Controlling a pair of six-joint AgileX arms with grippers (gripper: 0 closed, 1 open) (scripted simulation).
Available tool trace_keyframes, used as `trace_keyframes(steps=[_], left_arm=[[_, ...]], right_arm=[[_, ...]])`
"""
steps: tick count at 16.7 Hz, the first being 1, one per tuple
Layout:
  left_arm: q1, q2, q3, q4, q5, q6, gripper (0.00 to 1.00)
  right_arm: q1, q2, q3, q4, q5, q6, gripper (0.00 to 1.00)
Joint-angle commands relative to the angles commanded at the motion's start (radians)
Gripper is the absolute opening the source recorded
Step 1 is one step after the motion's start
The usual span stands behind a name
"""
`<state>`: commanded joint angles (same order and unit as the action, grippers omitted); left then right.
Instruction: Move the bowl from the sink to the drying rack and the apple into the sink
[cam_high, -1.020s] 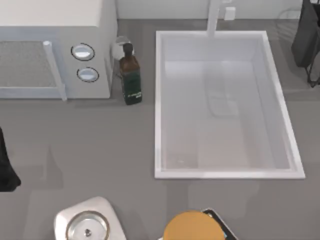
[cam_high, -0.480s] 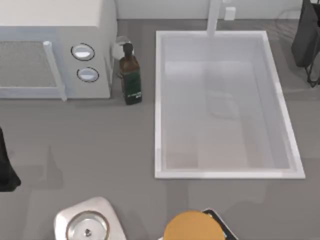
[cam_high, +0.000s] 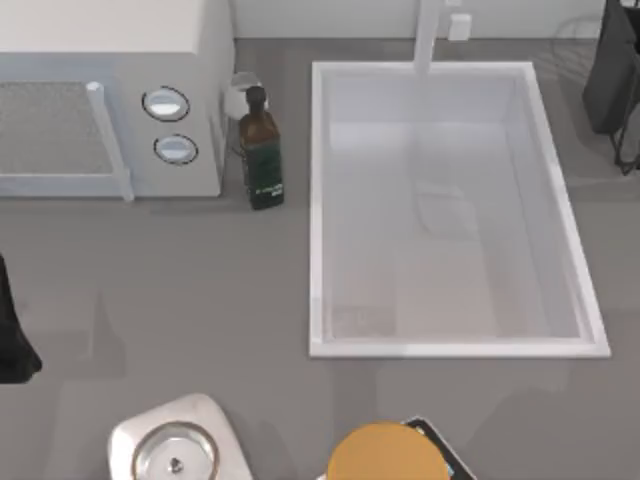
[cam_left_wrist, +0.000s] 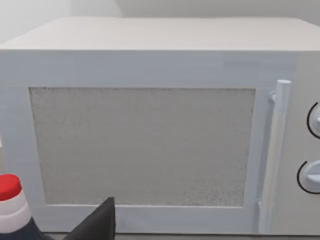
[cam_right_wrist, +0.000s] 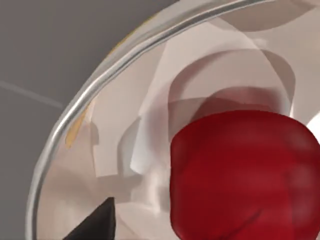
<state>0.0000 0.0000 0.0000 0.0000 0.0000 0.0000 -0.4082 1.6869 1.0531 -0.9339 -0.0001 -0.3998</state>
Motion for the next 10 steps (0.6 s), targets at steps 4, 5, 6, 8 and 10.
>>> trace_keyframes(steps=[4,5,6,8,10], left_arm=[[0.000,0.000,0.000,0.000,0.000,0.000,1.00],[0.000,0.000,0.000,0.000,0.000,0.000,1.00],[0.000,0.000,0.000,0.000,0.000,0.000,1.00],[0.000,0.000,0.000,0.000,0.000,0.000,1.00],[0.000,0.000,0.000,0.000,0.000,0.000,1.00]], right_arm=[[-0.001,0.039,-0.046,0.085,0.000,0.002,1.00],[-0.001,0.049,-0.057,0.106,0.000,0.002,1.00],[-0.001,0.059,-0.069,0.127,0.000,0.002,1.00],[-0.001,0.079,-0.092,0.170,0.000,0.002,1.00],[-0.001,0.098,-0.115,0.210,0.001,0.003,1.00]])
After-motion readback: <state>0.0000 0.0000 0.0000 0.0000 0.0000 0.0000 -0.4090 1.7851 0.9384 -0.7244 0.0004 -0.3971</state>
